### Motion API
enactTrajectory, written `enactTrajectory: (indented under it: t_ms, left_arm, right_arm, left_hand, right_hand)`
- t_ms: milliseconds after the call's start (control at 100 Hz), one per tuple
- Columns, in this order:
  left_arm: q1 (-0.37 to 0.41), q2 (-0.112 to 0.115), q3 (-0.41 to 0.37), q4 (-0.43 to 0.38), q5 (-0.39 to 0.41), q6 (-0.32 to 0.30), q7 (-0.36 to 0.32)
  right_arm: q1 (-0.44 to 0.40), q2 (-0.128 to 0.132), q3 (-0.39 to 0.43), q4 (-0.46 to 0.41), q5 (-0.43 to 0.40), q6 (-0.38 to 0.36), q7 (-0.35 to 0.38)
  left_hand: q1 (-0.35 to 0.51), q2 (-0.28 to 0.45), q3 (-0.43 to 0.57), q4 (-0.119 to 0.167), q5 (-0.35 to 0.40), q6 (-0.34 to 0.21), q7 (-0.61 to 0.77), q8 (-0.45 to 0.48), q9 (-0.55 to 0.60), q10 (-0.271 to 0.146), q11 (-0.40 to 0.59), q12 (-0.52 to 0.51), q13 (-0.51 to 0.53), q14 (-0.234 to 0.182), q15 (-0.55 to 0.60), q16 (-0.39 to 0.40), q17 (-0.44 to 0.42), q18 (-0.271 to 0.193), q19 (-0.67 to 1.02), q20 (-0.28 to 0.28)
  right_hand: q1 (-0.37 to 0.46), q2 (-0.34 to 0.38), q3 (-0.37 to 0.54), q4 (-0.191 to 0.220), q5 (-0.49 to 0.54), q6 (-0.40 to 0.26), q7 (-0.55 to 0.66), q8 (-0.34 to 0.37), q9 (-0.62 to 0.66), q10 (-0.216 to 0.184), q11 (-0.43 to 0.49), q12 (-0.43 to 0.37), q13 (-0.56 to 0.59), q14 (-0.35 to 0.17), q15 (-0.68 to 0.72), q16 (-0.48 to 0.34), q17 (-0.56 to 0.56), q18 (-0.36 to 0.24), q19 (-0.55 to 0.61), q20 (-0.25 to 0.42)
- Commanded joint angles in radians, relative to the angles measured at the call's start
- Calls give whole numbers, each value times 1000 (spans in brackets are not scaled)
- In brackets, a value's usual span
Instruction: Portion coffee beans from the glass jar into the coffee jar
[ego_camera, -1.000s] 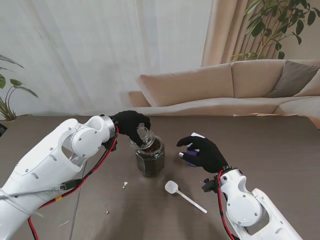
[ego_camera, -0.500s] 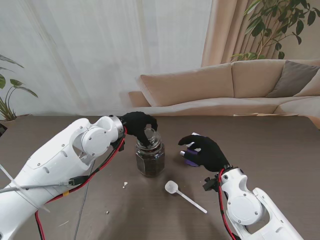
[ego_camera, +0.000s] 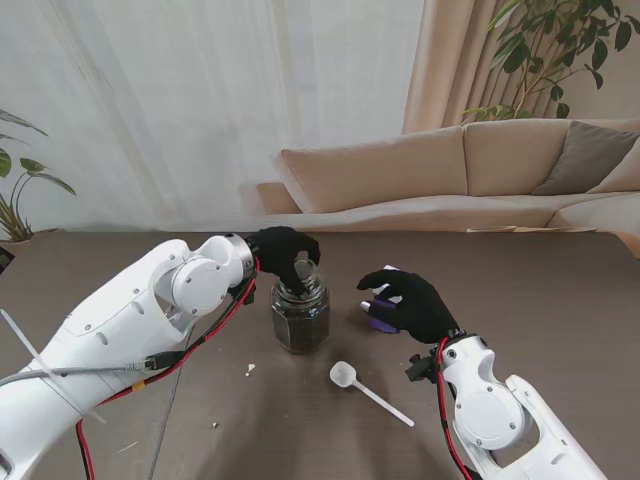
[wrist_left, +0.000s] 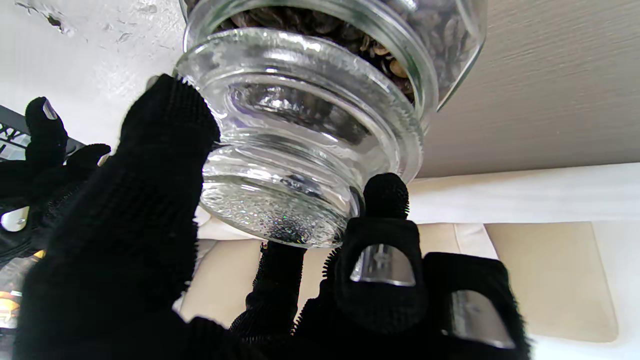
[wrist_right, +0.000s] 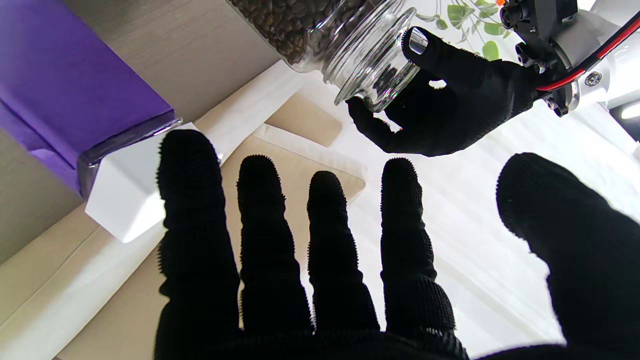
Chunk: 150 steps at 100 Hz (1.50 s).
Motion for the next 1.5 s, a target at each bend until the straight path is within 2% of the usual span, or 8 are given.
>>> enactTrajectory:
  t_ms: [0, 680, 870, 940, 1010, 1080, 1210, 1490]
  left_arm:
    - [0, -5, 5, 2, 5, 3, -24]
    - [6, 11, 5, -30, 60, 8, -66]
    - [9, 19, -2, -43, 76, 0, -89]
    - [12, 20, -5, -47, 87, -4, -89]
    - [14, 22, -7, -50, 101, -8, -90]
    - [15, 24, -10, -53, 111, -13, -91]
    - [17, 24, -14, -56, 117, -20, -88]
    - [16, 27, -12, -68, 136, -29, -91]
  right_arm:
    - [-3, -4, -2, 0, 1, -1, 13]
    - [-3, -5, -6, 1, 4, -2, 11]
    - [-3, -5, -5, 0, 4, -3, 12]
    - [-3, -5, -6, 0, 4, -3, 12]
    - [-2, -5, -6, 0, 4, -4, 11]
    - [-2, -5, -6, 0, 4, -4, 11]
    - [-2, -5, -5, 1, 4, -4, 11]
    - [-2, -5, -5, 1, 4, -4, 11]
  left_hand:
    - [190, 126, 328, 65, 122, 14, 580, 56, 94, -186, 49, -11, -4, 35, 38, -1, 5, -11, 272, -10]
    - [157, 116, 271, 51, 150, -29, 515, 19, 50, -224, 14, -29, -39, 18, -20, 13, -37, -41, 265, -9]
    - [92, 109, 191, 52, 156, -37, 340, 23, -56, -210, 28, -72, -85, 4, -31, 32, -66, -55, 248, 4]
    - [80, 109, 161, 56, 158, -41, 238, 43, -97, -204, 44, -142, -100, 0, -34, 36, -74, -58, 239, 18]
    - [23, 124, 183, 52, 169, -38, 97, 68, -136, -185, 65, -305, -118, -8, -34, 39, -86, -62, 230, 29]
    - [-9, 145, 189, 55, 171, -36, 28, 64, -158, -185, 60, -312, -129, -13, -35, 41, -94, -66, 225, 32]
    - [-98, 199, 209, 112, 185, -31, -169, 25, -208, -171, 41, -324, -155, -17, -42, 46, -109, -75, 215, 45]
    - [-149, 227, 116, 118, 172, -46, -315, -50, -296, -144, 3, -346, -200, -23, -61, 54, -142, -89, 194, 68]
  right_hand:
    - [14, 24, -23, -5, 10, 5, 2, -5, 4, 11, -3, 4, 5, 3, 6, 9, -403, 7, 10, 16]
    - [15, 24, -21, -6, 10, 12, 5, -6, 5, 10, -2, 4, 6, 3, 7, 10, -406, 8, 8, 16]
    - [15, 23, -21, -6, 11, 10, 6, -6, 5, 9, -2, 4, 6, 3, 7, 10, -406, 7, 8, 16]
    - [16, 23, -20, -6, 10, 11, 6, -6, 4, 10, -2, 4, 5, 3, 7, 10, -406, 7, 7, 16]
    - [16, 22, -20, -6, 11, 10, 6, -6, 4, 10, -2, 4, 6, 3, 7, 10, -406, 7, 7, 16]
    - [16, 22, -20, -7, 11, 10, 7, -6, 4, 10, -2, 4, 7, 4, 7, 10, -406, 7, 7, 16]
    - [17, 21, -20, -7, 10, 10, 6, -6, 4, 11, -2, 4, 5, 5, 7, 10, -407, 7, 7, 16]
    - [18, 19, -19, -7, 11, 11, 7, -7, 4, 10, -2, 4, 5, 2, 7, 10, -408, 8, 5, 16]
